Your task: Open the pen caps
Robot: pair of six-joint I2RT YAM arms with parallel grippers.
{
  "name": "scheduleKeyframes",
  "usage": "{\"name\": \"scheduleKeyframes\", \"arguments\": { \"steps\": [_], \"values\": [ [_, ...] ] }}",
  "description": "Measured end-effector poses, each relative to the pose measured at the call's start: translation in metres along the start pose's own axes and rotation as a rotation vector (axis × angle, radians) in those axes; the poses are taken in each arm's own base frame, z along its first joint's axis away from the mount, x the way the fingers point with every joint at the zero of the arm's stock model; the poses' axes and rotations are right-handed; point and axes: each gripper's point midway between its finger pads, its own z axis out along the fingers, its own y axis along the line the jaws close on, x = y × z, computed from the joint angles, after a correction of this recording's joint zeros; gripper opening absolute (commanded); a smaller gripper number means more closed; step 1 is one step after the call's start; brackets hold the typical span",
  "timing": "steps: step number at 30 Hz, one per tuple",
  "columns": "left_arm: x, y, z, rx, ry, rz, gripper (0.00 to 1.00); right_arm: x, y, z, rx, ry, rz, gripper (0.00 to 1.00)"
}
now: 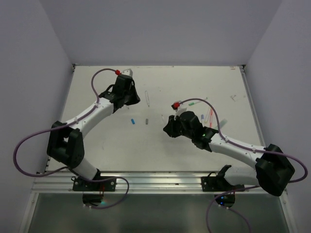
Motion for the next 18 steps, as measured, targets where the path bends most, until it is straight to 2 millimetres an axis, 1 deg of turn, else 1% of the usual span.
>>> {"name": "scheduleKeyframes", "arguments": {
  "steps": [3,6,8,14,18],
  "values": [
    [0.044,0.02,0.022,-0.05,0.144,0.023,0.02,-0.005,-0.004,0.001,0.023,-0.01,0.004,0.0],
    [0.073,0.033,0.033,-0.079,0.231,0.029,0.04,-0.007,-0.005,0.002,0.03,-0.016,0.005,0.0],
    [0.086,0.038,0.038,-0.088,0.265,0.03,0.05,-0.007,-0.006,0.002,0.035,-0.017,0.005,0.0],
    [0.108,0.046,0.053,-0.113,0.325,0.039,0.09,-0.005,-0.012,0.001,0.064,-0.012,0.011,0.0],
    [0.125,0.048,0.057,-0.124,0.36,0.052,0.12,-0.005,-0.014,0.001,0.076,-0.01,0.012,0.0]
  ]
}}
